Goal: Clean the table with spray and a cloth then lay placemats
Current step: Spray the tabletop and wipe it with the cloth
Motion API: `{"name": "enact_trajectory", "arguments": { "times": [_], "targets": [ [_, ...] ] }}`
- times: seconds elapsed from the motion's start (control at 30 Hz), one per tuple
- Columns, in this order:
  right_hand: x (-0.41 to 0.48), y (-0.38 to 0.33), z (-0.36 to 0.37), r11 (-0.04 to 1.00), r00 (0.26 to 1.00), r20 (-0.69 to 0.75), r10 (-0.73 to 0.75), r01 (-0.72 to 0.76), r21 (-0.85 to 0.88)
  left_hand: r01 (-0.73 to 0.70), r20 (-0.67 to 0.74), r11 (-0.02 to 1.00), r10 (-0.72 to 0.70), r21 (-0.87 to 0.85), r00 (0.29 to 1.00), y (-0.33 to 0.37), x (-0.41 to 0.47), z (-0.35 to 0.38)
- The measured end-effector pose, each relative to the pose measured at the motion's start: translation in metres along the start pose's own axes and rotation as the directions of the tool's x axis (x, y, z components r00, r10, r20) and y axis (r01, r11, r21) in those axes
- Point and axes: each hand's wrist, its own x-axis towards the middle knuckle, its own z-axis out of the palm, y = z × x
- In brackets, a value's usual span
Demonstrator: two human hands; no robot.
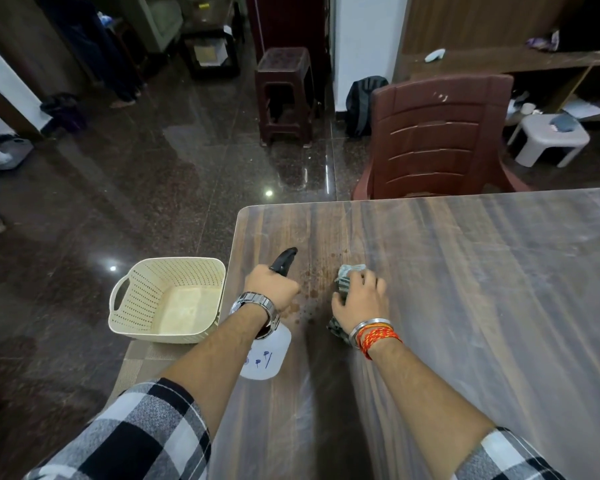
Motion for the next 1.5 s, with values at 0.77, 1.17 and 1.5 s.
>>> {"name": "enact_trajectory", "arguments": {
  "times": [0.77, 1.17, 1.5],
  "targets": [
    [0.077, -0.127, 0.109, 0.841, 0.781, 0.334, -0.527, 0.535, 0.075, 0.018, -0.220, 0.993, -0.042, -0.113, 0.975, -0.001, 0.043, -0.040],
    [0.205, 0.066, 0.028, 0.882, 0.868, -0.179, 0.463, -0.471, -0.004, 0.023, -0.207, 0.994, -0.046, -0.109, 0.977, -0.010, 0.065, -0.047],
    [0.176, -0.177, 0.122, 0.818, 0.799, 0.276, -0.535, 0.571, -0.066, 0.001, -0.215, 0.997, -0.017, -0.072, 0.976, -0.014, 0.077, -0.051]
  ]
}}
